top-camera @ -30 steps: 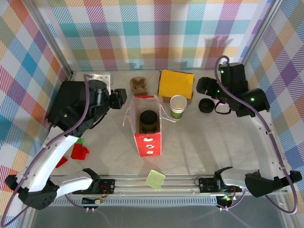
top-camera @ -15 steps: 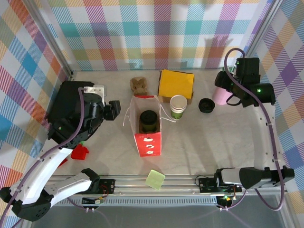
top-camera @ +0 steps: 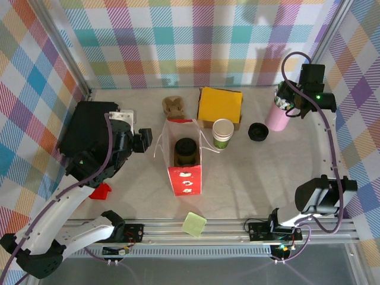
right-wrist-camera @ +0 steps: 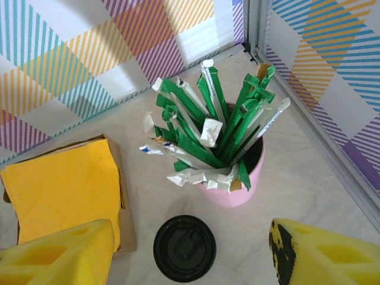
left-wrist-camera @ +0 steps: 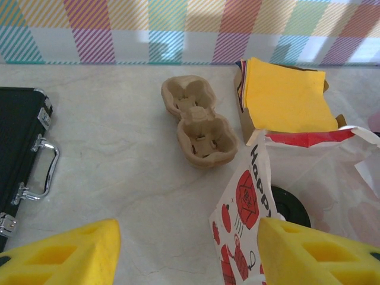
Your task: Pack the takeout coffee
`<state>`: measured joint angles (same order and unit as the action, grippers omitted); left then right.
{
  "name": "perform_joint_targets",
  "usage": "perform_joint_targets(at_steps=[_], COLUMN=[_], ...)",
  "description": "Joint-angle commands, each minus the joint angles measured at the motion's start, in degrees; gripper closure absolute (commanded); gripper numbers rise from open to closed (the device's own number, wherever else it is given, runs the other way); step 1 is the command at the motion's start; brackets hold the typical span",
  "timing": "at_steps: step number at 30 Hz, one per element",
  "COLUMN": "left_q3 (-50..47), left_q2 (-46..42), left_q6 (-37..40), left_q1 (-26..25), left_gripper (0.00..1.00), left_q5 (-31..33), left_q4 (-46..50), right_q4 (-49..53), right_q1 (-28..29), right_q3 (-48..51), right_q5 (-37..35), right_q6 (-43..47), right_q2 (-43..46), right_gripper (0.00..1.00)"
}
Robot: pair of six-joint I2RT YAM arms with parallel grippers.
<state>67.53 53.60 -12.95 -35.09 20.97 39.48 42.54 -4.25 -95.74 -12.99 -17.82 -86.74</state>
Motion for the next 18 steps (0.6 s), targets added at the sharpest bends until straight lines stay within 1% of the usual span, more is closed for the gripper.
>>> perform_joint_targets(at_steps=[1, 6, 9, 18], left_q3=[-0.6, -0.8, -0.6, -0.7], left_q2=[1.2, 2.7, 3.6, 6.5], left_q6=[1.6, 1.3, 1.7, 2.1], left_q1=[0.5, 0.5, 0.5, 0.5], left_gripper=[0.38, 0.38, 0.38, 0.37], left_q5=[-1.3, -2.4, -2.7, -3.2], left_q4=[-2.8, -4.0, -4.3, -5.5], right_q4=[-4.8, -6.3, -5.9, -4.3], right_q1=[-1.6, -2.8, -3.2, -4.4], right_q3=[-0.2, -1.1, -3.0, -9.3], right_q5=[0.1, 1.3, 2.6, 2.6], right_q6=[0.2, 0.6, 0.6, 1.6], right_q2=[-2.6, -7.0, -9.9, -17.3], right_gripper=[0.31, 0.35, 0.38, 0.44])
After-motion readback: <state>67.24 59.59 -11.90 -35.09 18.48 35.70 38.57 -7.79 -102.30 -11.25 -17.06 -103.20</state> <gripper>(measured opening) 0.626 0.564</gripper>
